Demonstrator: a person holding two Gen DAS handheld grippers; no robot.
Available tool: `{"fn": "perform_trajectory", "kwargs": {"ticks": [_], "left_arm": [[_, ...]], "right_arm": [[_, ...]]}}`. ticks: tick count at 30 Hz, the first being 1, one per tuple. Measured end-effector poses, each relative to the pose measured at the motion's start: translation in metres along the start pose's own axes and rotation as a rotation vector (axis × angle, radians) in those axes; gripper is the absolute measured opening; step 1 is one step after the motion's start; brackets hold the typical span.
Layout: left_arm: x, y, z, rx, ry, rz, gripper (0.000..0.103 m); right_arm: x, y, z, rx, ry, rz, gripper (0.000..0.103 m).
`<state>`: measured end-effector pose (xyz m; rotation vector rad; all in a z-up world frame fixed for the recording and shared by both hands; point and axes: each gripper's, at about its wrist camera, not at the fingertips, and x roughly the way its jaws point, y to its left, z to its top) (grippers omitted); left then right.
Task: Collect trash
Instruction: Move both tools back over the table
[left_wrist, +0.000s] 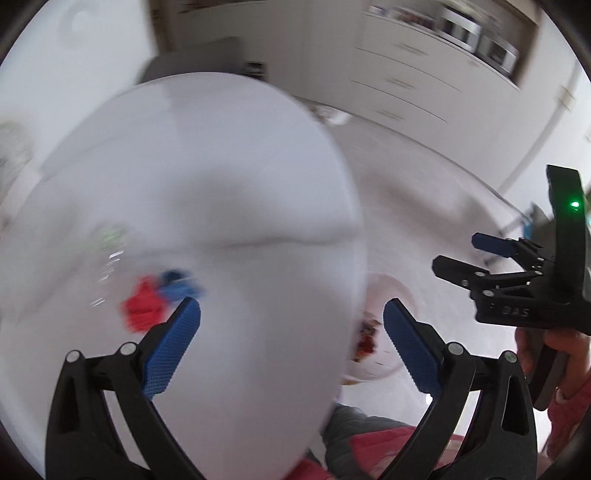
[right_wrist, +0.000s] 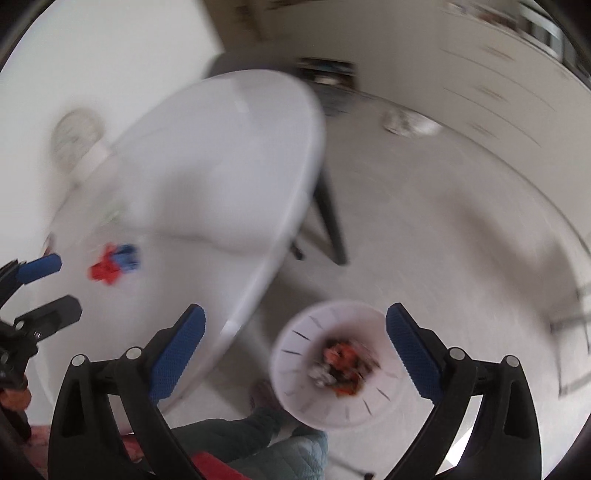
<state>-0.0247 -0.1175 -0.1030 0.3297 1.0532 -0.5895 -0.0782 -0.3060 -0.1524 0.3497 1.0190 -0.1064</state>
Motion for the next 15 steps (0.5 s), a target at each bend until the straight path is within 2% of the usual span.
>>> {"fn": "perform_trajectory", "kwargs": {"ticks": [8,11,15], "left_arm": [[-0.021,0.096,-0.030,-0.223,-0.022,0.124,0.095],[-0.019,0.116,-0.039,-0.254,-0.027,0.135,0.095],[-0.007,0.132,-0.044,-0.260,-0.011,0.132,0.095]], "right_arm": [[0.034,0.103,0.025,-0.260,0.060,0.153,0.098],[0.046,0.133,0.029,-0.352,0.082,0.204,0.098],[0.077,0.170,0.033,-0.482,0.108,0.208,0.096]]}}
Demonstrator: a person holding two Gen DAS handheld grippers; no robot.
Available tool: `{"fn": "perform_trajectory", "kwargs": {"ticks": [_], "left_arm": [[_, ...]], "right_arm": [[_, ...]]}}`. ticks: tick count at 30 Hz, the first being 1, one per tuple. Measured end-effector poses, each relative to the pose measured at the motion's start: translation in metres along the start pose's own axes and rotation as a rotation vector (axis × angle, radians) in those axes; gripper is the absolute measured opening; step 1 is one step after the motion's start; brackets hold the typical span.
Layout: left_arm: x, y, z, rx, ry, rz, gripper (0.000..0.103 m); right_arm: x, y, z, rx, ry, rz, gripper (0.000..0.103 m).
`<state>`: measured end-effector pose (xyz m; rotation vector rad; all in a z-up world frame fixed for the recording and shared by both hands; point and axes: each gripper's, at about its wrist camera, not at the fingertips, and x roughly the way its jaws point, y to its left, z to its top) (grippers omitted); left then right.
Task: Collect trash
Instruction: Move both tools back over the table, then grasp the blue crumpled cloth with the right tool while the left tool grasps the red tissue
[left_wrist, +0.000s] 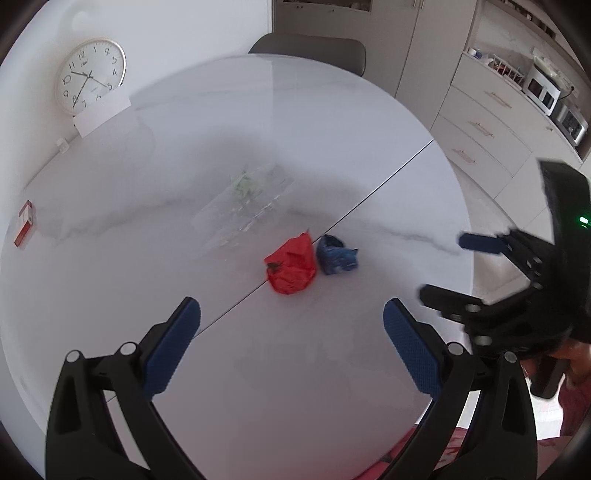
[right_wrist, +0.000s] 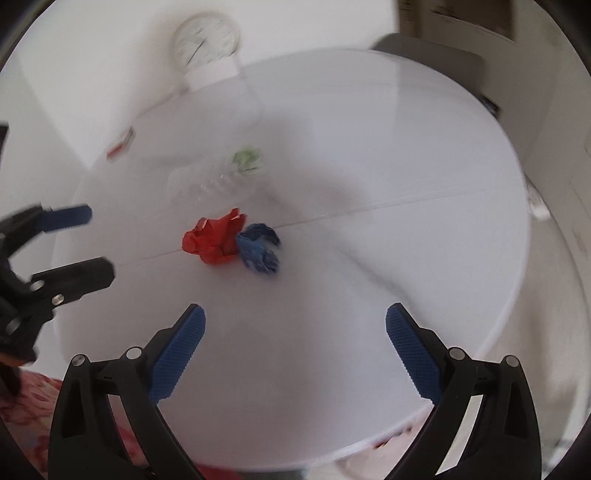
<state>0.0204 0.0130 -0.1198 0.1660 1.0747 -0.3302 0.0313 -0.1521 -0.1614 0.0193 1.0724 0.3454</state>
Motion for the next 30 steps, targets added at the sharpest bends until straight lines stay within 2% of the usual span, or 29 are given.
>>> {"fn": "perform_trajectory", "kwargs": {"ticks": [4,10,13,15,17,23,29,30], "left_arm": [[0.016,0.007,-0.001,-0.002,0.027,-0.024,0.095],[0.032,0.016,-0.001,-0.033,0.060,-0.050,0.095],[0.041,0.018,0.000,-0.051,0.074,-0.061,0.095],[0.047,0.020,0.001,-0.062,0.082,-0.064,0.095],[0.054,0.020,0.003,-0.075,0.094,-0.070,0.095],[0.076,0.013,0.010,-0.104,0.115,-0.077,0.095],[0.100,-0.004,0.019,-0.096,0.126,-0.033,0.088],[0.104,-0.006,0.020,-0.097,0.129,-0.027,0.083]], "right_arm": [[0.036,0.014,0.021,-0.112,0.038,-0.019,0.082],[0.068,0.021,0.032,-0.138,0.094,0.011,0.068],[0.076,0.021,0.035,-0.126,0.115,0.031,0.055],[0.078,0.019,0.034,-0.120,0.126,0.036,0.035],[0.077,0.017,0.034,-0.102,0.125,0.041,0.021],[0.049,-0.008,0.028,0.005,0.079,0.061,0.017],[0.016,-0.039,0.014,0.112,0.024,0.057,0.015],[0.015,-0.041,0.012,0.122,0.022,0.057,0.015]]}}
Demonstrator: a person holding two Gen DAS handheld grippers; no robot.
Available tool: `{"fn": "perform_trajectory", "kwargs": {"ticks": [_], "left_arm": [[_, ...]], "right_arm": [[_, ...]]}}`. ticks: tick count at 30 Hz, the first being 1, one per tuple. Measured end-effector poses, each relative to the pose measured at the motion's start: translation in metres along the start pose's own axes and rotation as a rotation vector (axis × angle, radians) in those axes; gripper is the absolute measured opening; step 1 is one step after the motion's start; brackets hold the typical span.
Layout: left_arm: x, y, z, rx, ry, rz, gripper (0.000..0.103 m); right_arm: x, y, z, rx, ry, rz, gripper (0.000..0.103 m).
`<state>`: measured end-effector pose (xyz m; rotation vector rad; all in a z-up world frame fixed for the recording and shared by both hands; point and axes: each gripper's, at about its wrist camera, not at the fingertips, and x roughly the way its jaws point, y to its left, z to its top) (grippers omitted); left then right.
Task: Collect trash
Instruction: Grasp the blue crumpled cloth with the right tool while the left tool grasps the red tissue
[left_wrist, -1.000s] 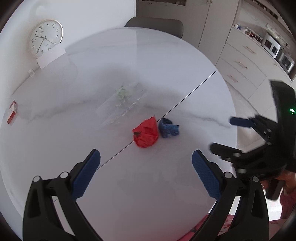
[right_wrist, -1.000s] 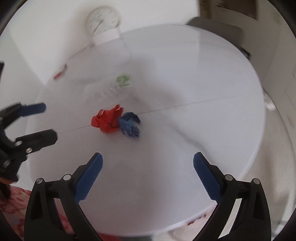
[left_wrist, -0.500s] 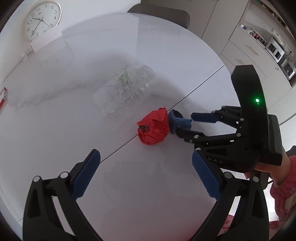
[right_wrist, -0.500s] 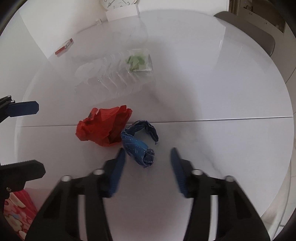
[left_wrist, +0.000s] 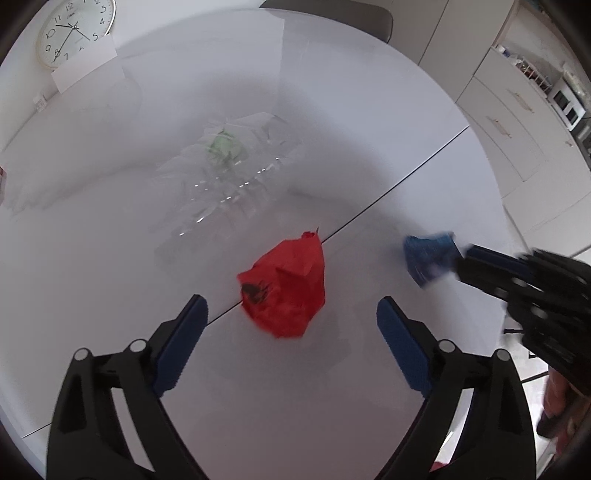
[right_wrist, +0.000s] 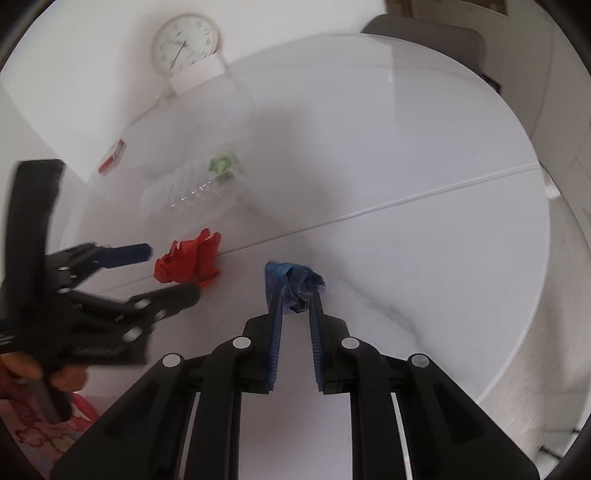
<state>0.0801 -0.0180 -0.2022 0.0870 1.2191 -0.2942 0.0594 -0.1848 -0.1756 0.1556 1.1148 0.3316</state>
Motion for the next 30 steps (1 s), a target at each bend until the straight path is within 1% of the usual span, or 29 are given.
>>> {"fn": "perform_trajectory", "kwargs": {"ticks": [3,4,6,8,10,12,13,14,17,22,25,30], "left_arm": [[0.012,-0.006,0.004,-0.010,0.022,0.015,0.076],[0.014,-0.007,0.004,-0.011,0.023,0.019,0.074],[0.019,-0.010,0.005,-0.005,0.031,0.034,0.074],[0.021,-0.012,0.004,0.001,0.030,0.041,0.073],[0.023,-0.013,0.004,0.005,0.029,0.045,0.062],[0.025,-0.012,0.004,0.000,0.036,0.038,0.054],[0.026,-0.011,0.003,-0.004,0.038,0.036,0.049],[0.027,-0.009,0.003,-0.008,0.037,0.031,0.048],[0.028,-0.008,0.004,-0.007,0.034,0.029,0.043],[0.027,-0.007,0.001,0.014,0.023,0.016,0.040],[0.025,-0.002,-0.002,0.022,0.023,0.004,0.039],[0.009,0.002,-0.007,0.036,0.009,-0.007,0.039]], "right_arm": [[-0.005,-0.011,-0.007,0.028,-0.002,-0.013,0.015],[-0.001,-0.008,-0.006,0.034,-0.001,-0.014,0.015],[0.001,-0.008,-0.007,0.046,0.000,-0.015,0.015],[0.006,-0.001,-0.006,0.045,0.003,-0.007,0.015],[0.006,-0.005,-0.006,0.042,0.005,0.007,0.018],[0.006,-0.004,-0.005,0.033,0.003,0.024,0.039],[0.006,-0.001,-0.004,0.025,0.002,0.026,0.044],[0.007,0.002,-0.004,0.015,0.005,0.032,0.050],[0.012,0.011,-0.005,-0.015,0.025,0.044,0.057],[0.029,0.026,-0.008,-0.039,0.067,0.065,0.060],[0.037,0.035,-0.009,-0.059,0.071,0.072,0.060],[0.051,0.048,-0.014,-0.090,0.079,0.060,0.060]]}}
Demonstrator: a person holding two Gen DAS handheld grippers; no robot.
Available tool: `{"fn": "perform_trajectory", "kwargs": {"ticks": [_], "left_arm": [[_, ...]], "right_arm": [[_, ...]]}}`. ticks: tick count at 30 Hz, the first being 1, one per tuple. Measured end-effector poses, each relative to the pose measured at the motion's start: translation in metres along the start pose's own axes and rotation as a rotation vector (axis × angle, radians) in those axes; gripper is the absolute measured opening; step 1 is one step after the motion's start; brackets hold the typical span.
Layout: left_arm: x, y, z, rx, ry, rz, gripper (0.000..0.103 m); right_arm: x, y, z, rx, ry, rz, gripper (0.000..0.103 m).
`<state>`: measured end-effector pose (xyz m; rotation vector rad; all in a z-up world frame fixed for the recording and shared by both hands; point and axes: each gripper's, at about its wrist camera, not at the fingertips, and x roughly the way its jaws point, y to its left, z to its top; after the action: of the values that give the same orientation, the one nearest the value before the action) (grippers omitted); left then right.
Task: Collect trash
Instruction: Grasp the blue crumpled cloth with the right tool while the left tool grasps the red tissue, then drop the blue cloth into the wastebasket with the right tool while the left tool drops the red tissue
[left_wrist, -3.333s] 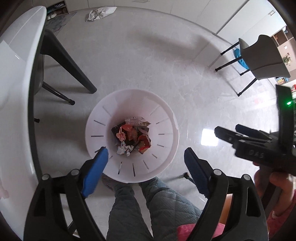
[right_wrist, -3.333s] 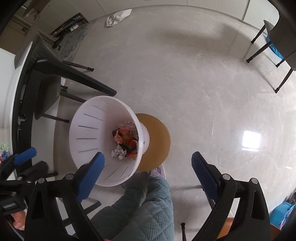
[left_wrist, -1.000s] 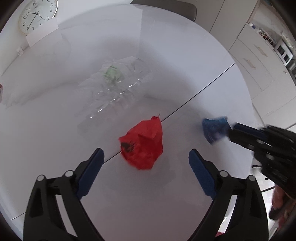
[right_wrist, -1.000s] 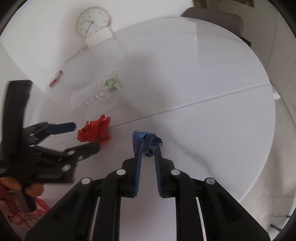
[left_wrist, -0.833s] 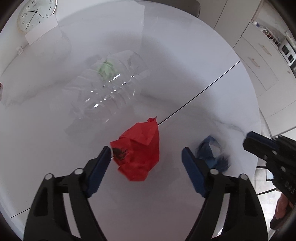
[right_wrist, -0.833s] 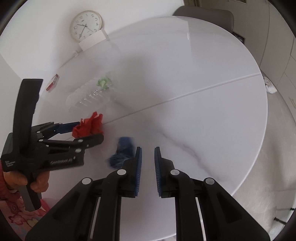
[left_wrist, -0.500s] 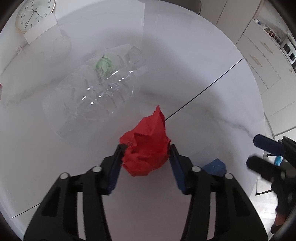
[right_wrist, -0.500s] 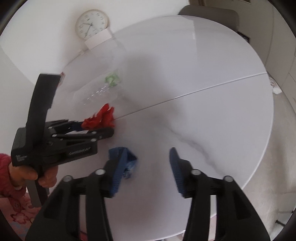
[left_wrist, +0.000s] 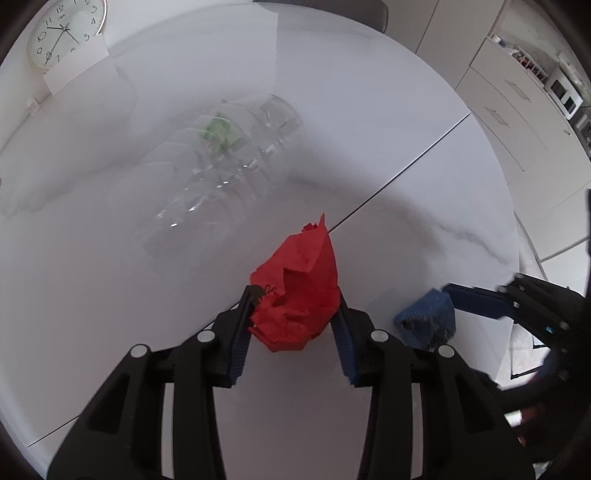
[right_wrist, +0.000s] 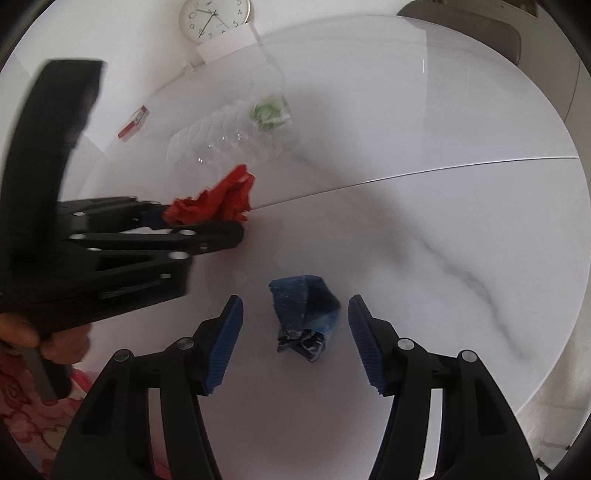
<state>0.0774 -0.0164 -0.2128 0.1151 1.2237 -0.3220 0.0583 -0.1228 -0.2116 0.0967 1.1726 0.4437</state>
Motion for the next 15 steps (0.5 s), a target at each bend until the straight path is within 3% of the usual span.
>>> {"fn": "perform_trajectory", "kwargs": {"ticks": [2,9,15], "left_arm": [[-0.010,0.004,-0.004,0.002,-0.009,-0.001,0.039],[-0.041,0.011,-0.010,-0.013,-0.046,-0.006,0.039],[-0.059,0.008,-0.014,0.006,-0.079,-0.004,0.039]], "right_arm": [[0.005,0.005,-0.001,-0.017,0.004,-0.018,0.059],[0.012,0.014,0.005,-0.048,0.001,-0.076,0.035],[0.001,0.012,-0.004,-0.043,-0.016,-0.071,0.033]]}}
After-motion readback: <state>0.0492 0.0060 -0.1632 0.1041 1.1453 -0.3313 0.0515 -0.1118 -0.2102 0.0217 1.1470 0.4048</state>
